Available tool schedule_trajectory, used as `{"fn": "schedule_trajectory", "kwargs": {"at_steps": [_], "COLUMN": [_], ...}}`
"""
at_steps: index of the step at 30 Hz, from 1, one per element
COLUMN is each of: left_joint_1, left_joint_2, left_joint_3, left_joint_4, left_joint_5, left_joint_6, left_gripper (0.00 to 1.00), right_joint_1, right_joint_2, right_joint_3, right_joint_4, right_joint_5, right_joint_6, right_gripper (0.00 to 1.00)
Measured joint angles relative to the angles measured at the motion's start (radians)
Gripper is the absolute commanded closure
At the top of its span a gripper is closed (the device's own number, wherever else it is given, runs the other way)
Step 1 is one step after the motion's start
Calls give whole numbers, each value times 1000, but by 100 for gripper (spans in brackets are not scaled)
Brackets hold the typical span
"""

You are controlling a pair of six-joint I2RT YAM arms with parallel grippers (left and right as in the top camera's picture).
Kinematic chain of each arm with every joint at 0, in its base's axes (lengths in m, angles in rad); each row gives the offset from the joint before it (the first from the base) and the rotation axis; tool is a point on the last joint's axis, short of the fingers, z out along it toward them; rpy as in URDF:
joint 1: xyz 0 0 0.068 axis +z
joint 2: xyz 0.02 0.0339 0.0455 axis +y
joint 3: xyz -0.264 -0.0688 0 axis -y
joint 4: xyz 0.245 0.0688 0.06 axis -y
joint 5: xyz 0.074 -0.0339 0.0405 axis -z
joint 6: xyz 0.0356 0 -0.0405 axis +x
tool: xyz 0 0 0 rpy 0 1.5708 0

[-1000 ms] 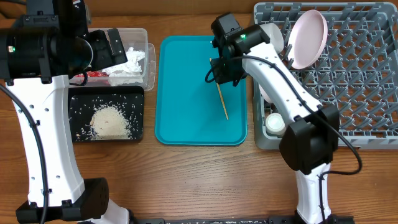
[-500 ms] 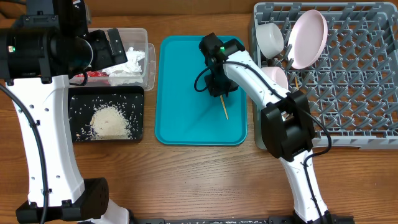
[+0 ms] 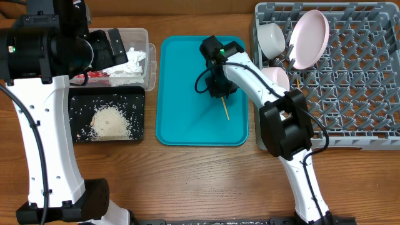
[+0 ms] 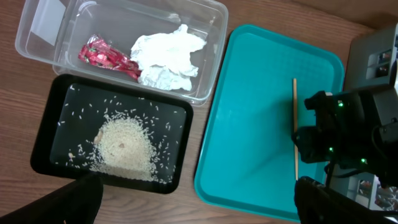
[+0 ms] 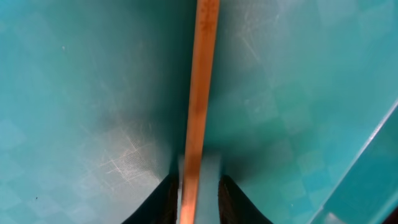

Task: Sort waste into correct bins and load items into the dishwasher
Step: 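Grasp the remaining chopstick on the teal tray with the right gripper, then place the second chopstick in the rack beside the first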

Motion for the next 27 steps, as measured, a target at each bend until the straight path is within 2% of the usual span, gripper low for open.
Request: {"fn": "schedule_trajectory", "kwargs": {"at_steps": [4, 12, 19, 22, 27], "left_joint_1": [0, 0, 0, 0, 0], "left_joint_2": [0, 0, 0, 0, 0], "left_joint_3": [0, 0, 0, 0, 0], "left_joint_4": [0, 0, 0, 0, 0], "left_joint_5": [0, 0, 0, 0, -1], "left_joint_6": [0, 0, 0, 0, 0], "left_gripper": [0, 0, 0, 0, 0], "right_joint_1": [0, 0, -1, -10, -84], "right_joint_2": [0, 0, -16, -83, -314], "right_joint_3": [0, 5, 99, 182, 269], "right_joint_4": [-1, -37, -174, -232, -312], "right_joint_5": [1, 4, 3, 14, 59], "right_joint_6": [3, 9, 16, 16, 17], "right_gripper": [96, 96, 96, 96, 96]}}
